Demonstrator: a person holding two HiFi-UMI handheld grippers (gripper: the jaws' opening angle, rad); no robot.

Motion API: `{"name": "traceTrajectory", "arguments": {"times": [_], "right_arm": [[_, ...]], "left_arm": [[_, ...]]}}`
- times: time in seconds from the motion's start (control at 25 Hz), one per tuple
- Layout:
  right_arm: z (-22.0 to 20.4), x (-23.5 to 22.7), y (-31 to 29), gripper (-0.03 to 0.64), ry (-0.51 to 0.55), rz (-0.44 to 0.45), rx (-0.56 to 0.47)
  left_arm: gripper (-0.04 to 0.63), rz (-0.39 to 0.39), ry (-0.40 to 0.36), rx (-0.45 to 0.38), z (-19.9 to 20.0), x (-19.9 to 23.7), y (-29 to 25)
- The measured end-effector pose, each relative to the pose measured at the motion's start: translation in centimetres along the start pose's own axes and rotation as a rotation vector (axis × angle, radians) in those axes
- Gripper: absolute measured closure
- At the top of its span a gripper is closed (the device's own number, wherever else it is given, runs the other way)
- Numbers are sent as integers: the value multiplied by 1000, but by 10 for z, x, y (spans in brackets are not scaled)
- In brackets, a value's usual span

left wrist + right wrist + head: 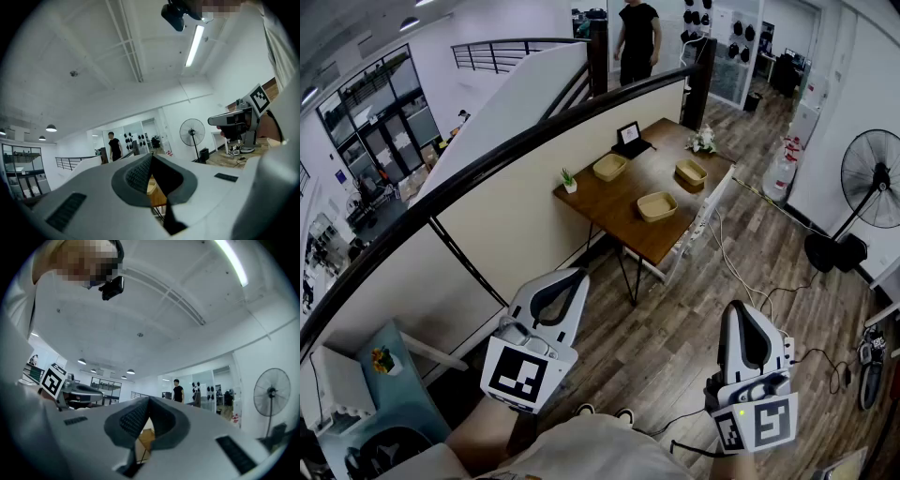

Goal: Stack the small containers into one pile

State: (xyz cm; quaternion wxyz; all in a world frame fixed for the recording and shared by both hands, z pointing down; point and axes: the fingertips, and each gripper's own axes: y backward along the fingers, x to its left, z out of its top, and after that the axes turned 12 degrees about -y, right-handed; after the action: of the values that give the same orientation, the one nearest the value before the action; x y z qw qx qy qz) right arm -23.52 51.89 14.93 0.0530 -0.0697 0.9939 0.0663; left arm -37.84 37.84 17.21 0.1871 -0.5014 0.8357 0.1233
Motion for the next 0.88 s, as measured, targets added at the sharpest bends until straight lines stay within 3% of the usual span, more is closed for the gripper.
{"name": "traceTrajectory", "arguments": {"times": [0.2, 0.64, 0.76, 0.8, 0.84, 0.88], "right_arm": [[-2, -9, 3, 614, 56, -32, 23], [-5, -41, 16, 614, 21, -22, 32], [-1, -44, 22, 612, -58, 17, -16], [2, -44, 24, 549, -111, 43, -42], [4, -45, 25, 275, -155, 65, -56], [4, -47, 26, 146, -170, 72, -53]], "left_arm": [[592, 2, 14, 0, 5, -8, 0], [592, -10, 60, 2, 11, -36, -11], [592, -33, 76, -32, 19, -51, -13], [592, -14, 94, -40, 21, -52, -13], [552, 6, 113, -46, 21, -53, -14], [360, 19, 132, -48, 20, -53, -16]]}}
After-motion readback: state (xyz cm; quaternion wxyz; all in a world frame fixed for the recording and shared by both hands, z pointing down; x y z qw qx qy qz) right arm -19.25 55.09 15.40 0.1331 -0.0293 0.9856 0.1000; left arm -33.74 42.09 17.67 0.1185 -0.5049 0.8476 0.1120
